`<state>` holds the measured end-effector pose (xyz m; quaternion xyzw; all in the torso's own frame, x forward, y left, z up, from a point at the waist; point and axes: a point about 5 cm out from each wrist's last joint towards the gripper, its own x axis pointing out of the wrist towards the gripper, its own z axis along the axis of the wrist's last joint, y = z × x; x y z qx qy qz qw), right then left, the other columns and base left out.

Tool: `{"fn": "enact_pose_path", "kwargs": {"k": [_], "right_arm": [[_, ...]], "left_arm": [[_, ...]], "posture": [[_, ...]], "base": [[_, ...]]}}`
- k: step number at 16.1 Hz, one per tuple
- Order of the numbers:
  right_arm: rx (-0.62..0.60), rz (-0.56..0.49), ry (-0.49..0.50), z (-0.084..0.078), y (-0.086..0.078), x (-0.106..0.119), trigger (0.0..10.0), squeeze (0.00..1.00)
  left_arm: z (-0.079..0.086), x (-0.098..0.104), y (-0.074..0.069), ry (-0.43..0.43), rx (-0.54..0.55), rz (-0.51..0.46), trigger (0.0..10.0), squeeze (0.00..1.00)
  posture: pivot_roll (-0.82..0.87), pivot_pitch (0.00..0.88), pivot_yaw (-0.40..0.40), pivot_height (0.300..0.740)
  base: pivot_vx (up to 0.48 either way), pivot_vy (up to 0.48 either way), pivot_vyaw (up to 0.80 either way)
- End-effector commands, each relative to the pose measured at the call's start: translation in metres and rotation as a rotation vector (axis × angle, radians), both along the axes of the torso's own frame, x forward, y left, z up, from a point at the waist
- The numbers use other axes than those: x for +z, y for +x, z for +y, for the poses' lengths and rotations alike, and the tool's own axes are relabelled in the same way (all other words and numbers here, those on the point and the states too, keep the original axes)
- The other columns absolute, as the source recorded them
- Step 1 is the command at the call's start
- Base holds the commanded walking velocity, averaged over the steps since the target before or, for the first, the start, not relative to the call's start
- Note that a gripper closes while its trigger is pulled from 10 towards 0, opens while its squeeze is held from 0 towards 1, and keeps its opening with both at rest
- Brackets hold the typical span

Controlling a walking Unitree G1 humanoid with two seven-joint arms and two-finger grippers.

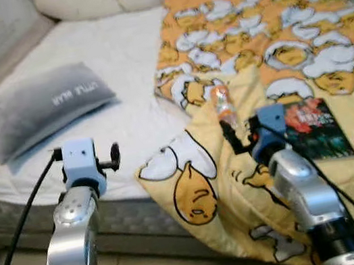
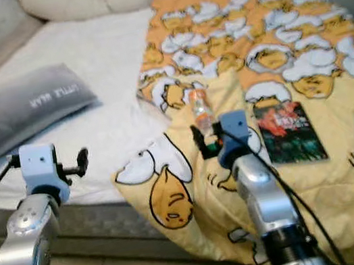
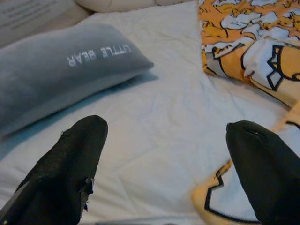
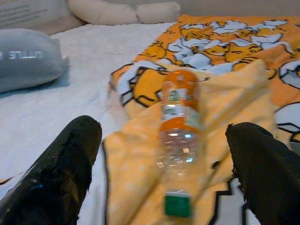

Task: Clean up the room

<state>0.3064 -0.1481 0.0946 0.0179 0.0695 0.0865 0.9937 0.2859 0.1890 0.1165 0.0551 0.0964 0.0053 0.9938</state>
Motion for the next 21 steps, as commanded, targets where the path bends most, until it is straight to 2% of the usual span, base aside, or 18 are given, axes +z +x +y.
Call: {"fn": "enact_pose_path", "kwargs": {"k": [1, 3, 4, 5, 10, 11, 14, 15, 16, 17, 18, 19, 20, 21], "right_arm": [[-0.035, -0.008, 0.009, -0.010, 0.000, 0.002, 10.0, 0.00], [-0.018, -0.012, 0.002, -0.010, 0.001, 0.003, 10.0, 0.00], [0.034, -0.040, -0.053, -0.006, 0.000, 0.006, 10.0, 0.00], [0.052, -0.051, -0.067, -0.004, 0.000, 0.008, 10.0, 0.00], [0.034, -0.037, 0.044, -0.011, -0.006, 0.015, 10.0, 0.00], [0.027, -0.025, 0.034, -0.014, -0.005, 0.015, 10.0, 0.00], [-0.071, 0.043, -0.010, -0.027, 0.015, 0.015, 10.0, 0.00], [-0.080, 0.063, -0.054, -0.030, 0.020, 0.014, 10.0, 0.00], [-0.087, 0.089, -0.095, -0.033, 0.024, 0.013, 10.0, 0.38], [-0.111, 0.156, -0.178, -0.042, 0.032, 0.009, 10.0, 1.00], [-0.087, 0.200, -0.251, -0.047, 0.037, 0.007, 10.0, 1.00], [-0.059, 0.215, -0.273, -0.050, 0.042, 0.008, 10.0, 1.00], [-0.074, 0.225, -0.246, -0.054, 0.048, 0.013, 10.0, 1.00], [-0.043, 0.278, -0.250, -0.059, 0.054, 0.016, 10.0, 1.00]], "left_arm": [[-0.007, 0.003, 0.002, -0.005, -0.025, -0.007, 10.0, 0.00], [-0.007, 0.003, 0.003, -0.002, -0.025, -0.009, 10.0, 0.00], [-0.006, 0.004, 0.003, 0.001, -0.025, -0.011, 10.0, 0.00], [-0.005, 0.005, 0.003, 0.003, -0.025, -0.014, 10.0, 0.00], [-0.002, 0.005, -0.008, 0.034, -0.033, -0.017, 10.0, 0.00], [-0.001, 0.002, -0.008, 0.036, -0.035, -0.009, 10.0, 0.00], [-0.004, 0.006, 0.001, 0.052, -0.089, -0.009, 10.0, 0.00], [-0.004, 0.006, 0.002, 0.054, -0.092, -0.008, 10.0, 0.00], [-0.004, 0.006, 0.003, 0.057, -0.107, -0.003, 10.0, 0.00], [-0.005, 0.005, 0.005, 0.068, -0.145, 0.011, 10.0, 0.00], [-0.009, 0.005, 0.005, 0.068, -0.199, 0.025, 10.0, 0.00], [-0.012, 0.005, 0.006, 0.075, -0.246, 0.037, 10.0, 0.00], [-0.015, 0.005, 0.006, 0.080, -0.307, 0.056, 10.0, 0.00], [-0.021, 0.008, 0.004, 0.100, -0.423, 0.077, 10.0, 0.00]], "posture": [[0.00, 0.000, 0.060, 0.740], [0.00, 0.000, 0.057, 0.740], [0.00, 0.000, 0.056, 0.740], [0.01, 0.000, 0.053, 0.740], [0.01, 0.000, 0.054, 0.740], [0.01, 0.000, 0.058, 0.740], [0.01, 0.000, 0.060, 0.740], [0.01, 0.000, 0.059, 0.740], [0.01, 0.000, 0.057, 0.740], [0.01, 0.000, 0.055, 0.740], [0.00, 0.000, 0.049, 0.740], [0.01, 0.000, 0.046, 0.740], [0.00, 0.000, 0.039, 0.740], [0.00, 0.000, 0.032, 0.740]], "base": [[0.319, 0.000, 0.00], [0.319, 0.000, 0.00], [0.319, 0.000, 0.00], [0.319, 0.000, 0.80], [0.318, 0.000, 0.16], [0.322, 0.000, 0.00], [0.312, 0.000, 0.00], [0.315, 0.000, 0.00], [0.300, 0.000, 0.00], [0.277, 0.000, 0.00], [0.000, 0.000, 0.00], [0.000, 0.000, 0.00], [0.000, 0.000, 0.00], [0.000, 0.000, 0.00]]}}
